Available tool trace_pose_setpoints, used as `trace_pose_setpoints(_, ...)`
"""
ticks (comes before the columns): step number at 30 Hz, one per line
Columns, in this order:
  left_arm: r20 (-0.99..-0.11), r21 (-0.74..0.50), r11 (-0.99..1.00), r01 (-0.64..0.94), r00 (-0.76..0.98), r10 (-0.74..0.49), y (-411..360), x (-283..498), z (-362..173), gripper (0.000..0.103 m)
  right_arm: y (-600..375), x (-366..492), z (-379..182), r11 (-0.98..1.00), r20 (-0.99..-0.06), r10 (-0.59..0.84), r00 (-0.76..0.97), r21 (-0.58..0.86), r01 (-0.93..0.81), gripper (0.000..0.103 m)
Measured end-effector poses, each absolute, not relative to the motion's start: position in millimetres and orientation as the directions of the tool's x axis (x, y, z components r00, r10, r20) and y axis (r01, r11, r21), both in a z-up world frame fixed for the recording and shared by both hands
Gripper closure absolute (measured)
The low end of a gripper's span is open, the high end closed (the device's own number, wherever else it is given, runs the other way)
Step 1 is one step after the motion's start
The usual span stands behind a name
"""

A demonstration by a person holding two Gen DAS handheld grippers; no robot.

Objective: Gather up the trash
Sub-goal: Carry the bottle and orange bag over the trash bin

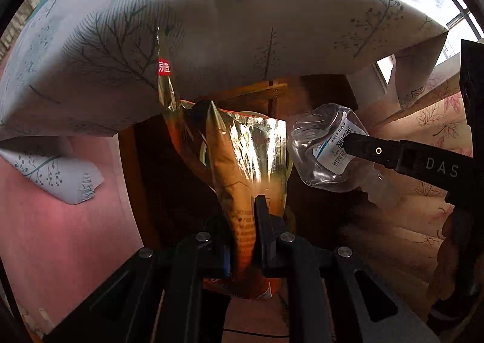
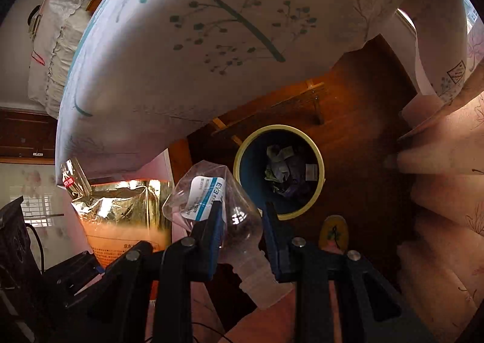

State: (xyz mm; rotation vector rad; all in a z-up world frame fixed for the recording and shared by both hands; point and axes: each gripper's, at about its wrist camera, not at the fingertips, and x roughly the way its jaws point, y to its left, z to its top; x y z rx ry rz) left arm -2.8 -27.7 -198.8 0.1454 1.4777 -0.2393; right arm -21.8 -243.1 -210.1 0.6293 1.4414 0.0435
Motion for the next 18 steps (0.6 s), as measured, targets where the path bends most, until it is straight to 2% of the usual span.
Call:
trace_pose_setpoints(8, -0.996, -0.057, 0.979, 0.196, 0.054, -0.068, -27.7, 14.0, -309.5, 0.09, -253.9, -15.2, -312.9, 0.801, -0.941, 0.303, 0.151, 0.337, 0.494, 0.076)
trace_pose_setpoints(14, -0.998, -0.057, 0.986, 0.157, 0.027, -0.062, -26.0, 23.5, -376.5, 0.086, -247.9, -6.9, -379.5, 0.784, -0.951, 0.283, 0.126, 0.305, 0.541, 0.076)
trace_pose_setpoints(17, -0.998, -0.034, 0.984, 0.172, 0.044, -0.042, -26.9, 23.8, -395.1, 0.064, -243.5, -3.6, -403.3, 0.777, -0.948, 0.298, 0.108, 0.307, 0.55, 0.074)
trace_pose_setpoints(18, -0.998, -0.029, 0.984, 0.177, 0.056, -0.04, -28.2, 23.4, -398.6, 0.053, -242.4, -2.5, -411.2, 0.774, -0.945, 0.311, 0.099, 0.312, 0.551, 0.072)
